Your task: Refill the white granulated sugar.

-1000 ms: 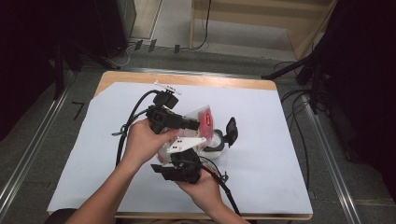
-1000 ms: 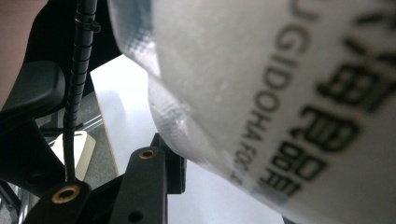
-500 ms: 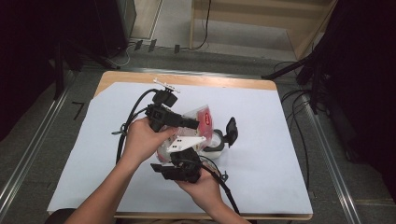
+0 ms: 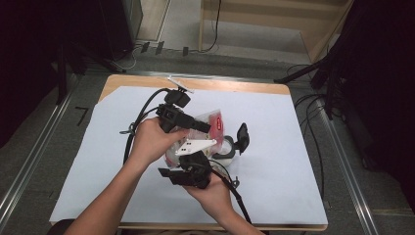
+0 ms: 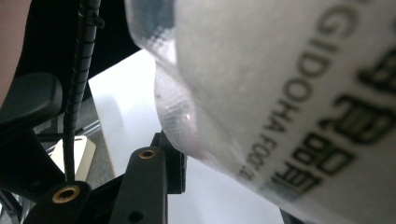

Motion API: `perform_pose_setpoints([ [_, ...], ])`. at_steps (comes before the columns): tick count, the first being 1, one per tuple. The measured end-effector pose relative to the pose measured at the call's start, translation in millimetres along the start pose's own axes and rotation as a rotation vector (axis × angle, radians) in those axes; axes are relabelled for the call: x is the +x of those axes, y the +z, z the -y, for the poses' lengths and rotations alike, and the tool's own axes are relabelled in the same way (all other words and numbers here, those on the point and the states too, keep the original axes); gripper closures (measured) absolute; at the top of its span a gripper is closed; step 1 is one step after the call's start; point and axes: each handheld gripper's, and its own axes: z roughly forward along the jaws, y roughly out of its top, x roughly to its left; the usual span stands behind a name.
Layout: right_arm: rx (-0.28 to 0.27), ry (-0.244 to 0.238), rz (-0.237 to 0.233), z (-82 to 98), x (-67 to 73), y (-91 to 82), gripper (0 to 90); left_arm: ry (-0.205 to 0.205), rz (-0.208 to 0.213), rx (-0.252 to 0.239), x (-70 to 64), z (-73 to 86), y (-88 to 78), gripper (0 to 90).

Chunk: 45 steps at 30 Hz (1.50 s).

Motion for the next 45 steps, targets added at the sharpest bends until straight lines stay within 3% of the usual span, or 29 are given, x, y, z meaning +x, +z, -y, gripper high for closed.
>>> perform_pose_setpoints([
  [2,0.013,-0.009,0.012,2.0,0.8,1.3,63.9,-0.011,0.018,-0.002,3.3,2.7,0.7,73.7],
  [8,0.023,-0.029,0.015,2.7,1.3,2.4,63.9,-0.011,0.013,-0.021,3.2,4.9,-0.1,73.9],
  [45,0.033,-0.038,0.004,4.7,1.5,0.8,64.0,0.007,0.009,-0.028,2.4,8.1,0.5,71.9],
])
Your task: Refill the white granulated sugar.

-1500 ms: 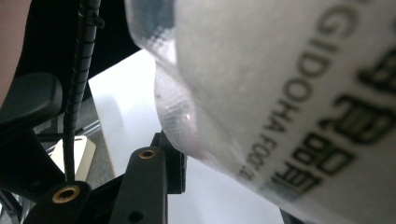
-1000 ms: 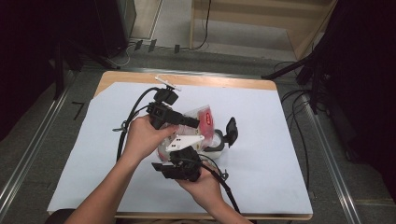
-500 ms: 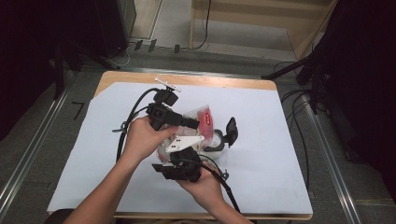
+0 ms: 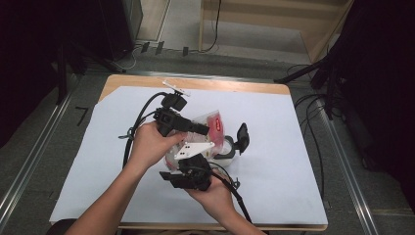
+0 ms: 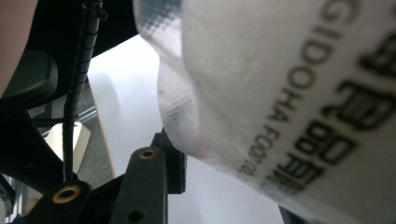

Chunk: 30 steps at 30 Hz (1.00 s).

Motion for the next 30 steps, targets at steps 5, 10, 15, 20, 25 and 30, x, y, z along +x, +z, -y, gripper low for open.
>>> perform_pose_setpoints([
  [5,0.004,-0.001,-0.003,-0.3,-0.4,-0.2,63.9,-0.012,0.007,0.006,0.3,-0.5,-0.5,71.3],
  [10,0.004,0.003,-0.004,-0.8,-0.9,-1.2,64.0,-0.005,0.005,0.001,-0.2,-1.2,0.4,71.1],
  [15,-0.001,0.008,-0.007,-1.3,-1.1,-1.4,63.9,0.004,-0.007,0.005,-1.5,-2.3,0.1,71.0],
  [20,-0.003,0.010,-0.010,-1.6,-1.4,-1.8,64.0,0.001,-0.012,0.006,-3.0,-3.0,0.4,71.0],
  [25,-0.004,0.016,-0.011,-2.0,-1.6,-2.4,64.0,0.006,-0.014,0.009,-3.4,-4.1,0.8,71.0],
  [30,-0.005,0.020,-0.013,-2.5,-1.8,-2.8,64.0,-0.002,-0.011,0.013,-3.7,-5.0,0.5,70.9],
])
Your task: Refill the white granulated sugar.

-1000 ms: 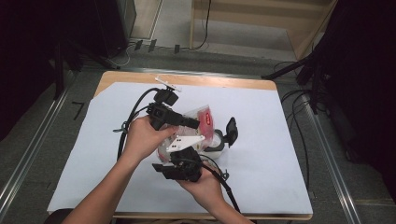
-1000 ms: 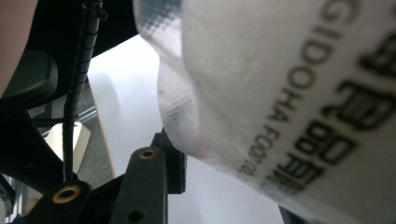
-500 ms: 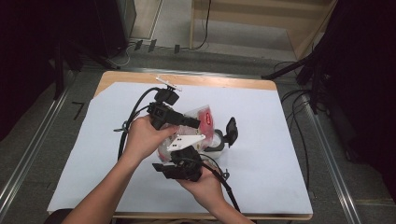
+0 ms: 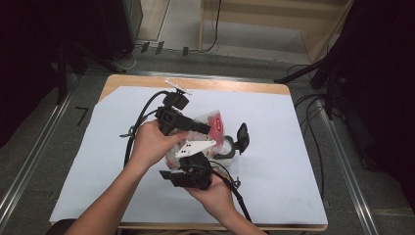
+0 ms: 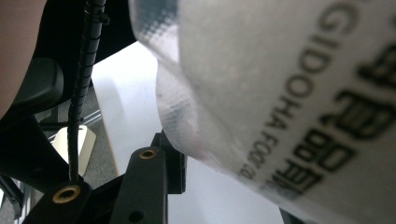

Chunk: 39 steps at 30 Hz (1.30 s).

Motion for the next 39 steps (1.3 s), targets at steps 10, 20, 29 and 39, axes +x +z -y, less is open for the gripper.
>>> perform_pose_setpoints([
  [10,-0.011,0.015,0.002,0.2,-0.4,-1.4,63.9,0.011,-0.006,0.012,-3.9,-2.7,2.0,70.3],
  [20,-0.017,0.012,0.005,0.8,0.3,-0.9,63.8,0.025,-0.009,0.004,-6.0,-2.1,2.3,70.5],
  [29,-0.018,0.016,0.004,0.7,0.5,-1.3,63.8,0.038,-0.021,0.009,-8.9,-2.6,2.2,70.3],
  [39,-0.025,0.003,0.011,1.2,0.3,-0.7,63.8,0.042,-0.026,0.002,-9.8,-2.4,2.3,70.5],
])
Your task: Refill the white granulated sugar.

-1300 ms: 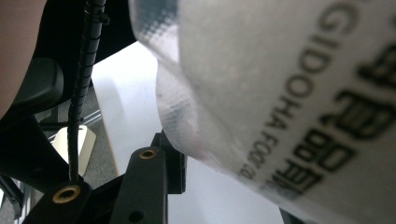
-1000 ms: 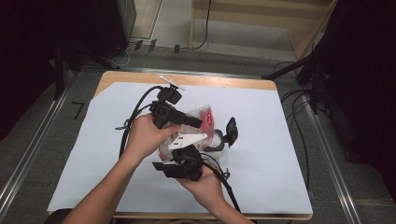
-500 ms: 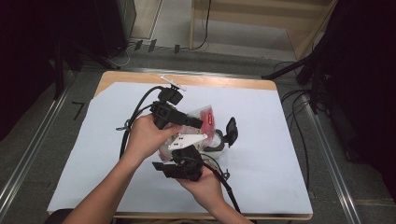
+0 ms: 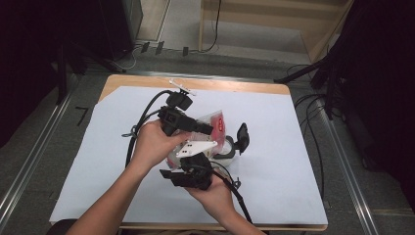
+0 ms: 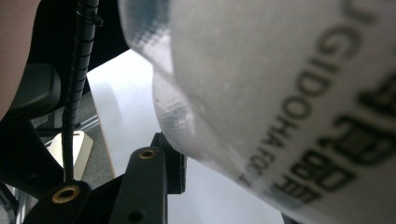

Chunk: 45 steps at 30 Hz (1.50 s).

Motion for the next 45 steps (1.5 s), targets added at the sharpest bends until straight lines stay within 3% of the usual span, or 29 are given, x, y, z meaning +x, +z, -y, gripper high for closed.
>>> perform_pose_setpoints([
  [45,-0.024,0.032,-0.003,-2.2,1.3,-0.1,63.8,0.027,-0.033,-0.010,-7.6,-1.5,-2.4,71.6],
])
